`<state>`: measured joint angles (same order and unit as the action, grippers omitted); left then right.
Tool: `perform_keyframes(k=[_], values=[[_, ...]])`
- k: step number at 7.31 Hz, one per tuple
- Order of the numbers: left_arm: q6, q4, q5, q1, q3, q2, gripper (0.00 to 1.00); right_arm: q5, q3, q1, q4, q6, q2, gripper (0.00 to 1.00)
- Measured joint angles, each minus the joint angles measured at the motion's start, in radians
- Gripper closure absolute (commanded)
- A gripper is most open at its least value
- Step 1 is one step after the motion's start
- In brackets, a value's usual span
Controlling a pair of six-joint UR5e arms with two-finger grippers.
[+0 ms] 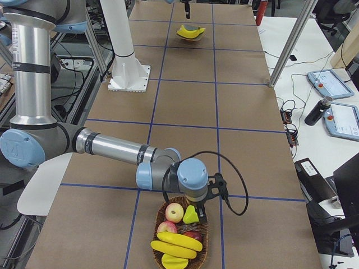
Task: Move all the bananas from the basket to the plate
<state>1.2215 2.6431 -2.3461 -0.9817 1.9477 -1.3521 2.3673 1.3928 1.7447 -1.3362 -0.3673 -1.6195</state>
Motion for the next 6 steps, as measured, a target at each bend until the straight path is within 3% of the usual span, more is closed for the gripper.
perform_keyframes(k=[2,6], values=[[0.0,0.001,0.002,0.0,0.002,-0.004,0.0,0.007,-0.146,0.063,0.036,-0.04,0.011,0.02],[-0.002,0.001,0.002,0.0,0.003,-0.015,0.0,-0.029,-0.208,0.076,0.246,0.126,-0.059,0.02]])
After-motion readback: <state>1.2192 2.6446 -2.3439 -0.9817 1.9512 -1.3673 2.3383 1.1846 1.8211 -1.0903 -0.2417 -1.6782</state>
